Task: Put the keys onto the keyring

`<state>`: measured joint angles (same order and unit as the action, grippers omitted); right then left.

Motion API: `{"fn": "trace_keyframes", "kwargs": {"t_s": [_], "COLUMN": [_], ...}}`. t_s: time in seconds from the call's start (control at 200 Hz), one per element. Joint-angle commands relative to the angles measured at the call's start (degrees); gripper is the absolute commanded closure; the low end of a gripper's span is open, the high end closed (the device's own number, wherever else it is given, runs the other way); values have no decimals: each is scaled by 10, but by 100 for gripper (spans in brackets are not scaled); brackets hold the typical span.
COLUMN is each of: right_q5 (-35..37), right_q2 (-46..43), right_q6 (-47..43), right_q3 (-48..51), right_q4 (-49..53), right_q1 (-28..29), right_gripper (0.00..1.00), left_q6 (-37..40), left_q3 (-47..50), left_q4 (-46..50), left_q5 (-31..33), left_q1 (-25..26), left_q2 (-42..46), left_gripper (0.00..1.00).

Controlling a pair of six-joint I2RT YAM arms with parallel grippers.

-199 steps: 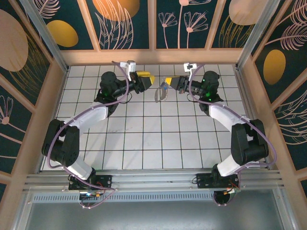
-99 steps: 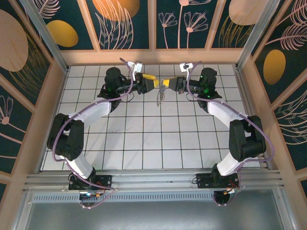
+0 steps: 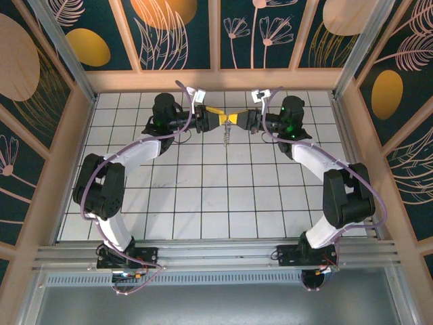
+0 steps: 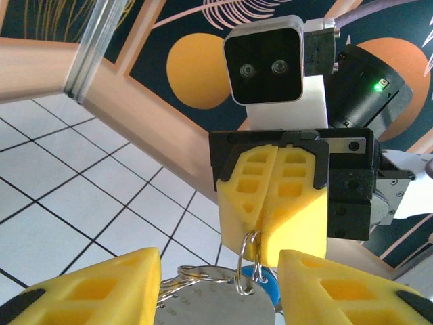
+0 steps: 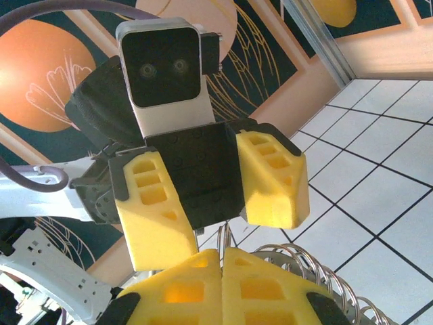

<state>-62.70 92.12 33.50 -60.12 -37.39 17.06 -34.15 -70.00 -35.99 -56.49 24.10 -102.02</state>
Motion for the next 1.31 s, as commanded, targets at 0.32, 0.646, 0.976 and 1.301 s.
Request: {"fn": "trace_keyframes", "kwargs": {"t_s": [0.32,0.646,0.976,1.301], "right_q5": [-5,0,8,49], "right_q2": [17,22,17,-48], "right_q6": [-1,-4,-1,37], "right_q3": [-26,-26,-30,57], "right_q4": [-32,-29,-14,-66], "right_q1": [10,10,6,-18], "right_gripper": [100,100,89,61], "left_q6": [-31,-41,-57,-102], "left_q3": [-16,-8,-1,35], "left_q4": [-53,-73,-92,-143], "left_q5": [-44,-54,-51,0], "left_q1": [-3,-3,-3,-3], "left_q2": [-14,-14,-8,25], "left_gripper": [73,86,100,100]}}
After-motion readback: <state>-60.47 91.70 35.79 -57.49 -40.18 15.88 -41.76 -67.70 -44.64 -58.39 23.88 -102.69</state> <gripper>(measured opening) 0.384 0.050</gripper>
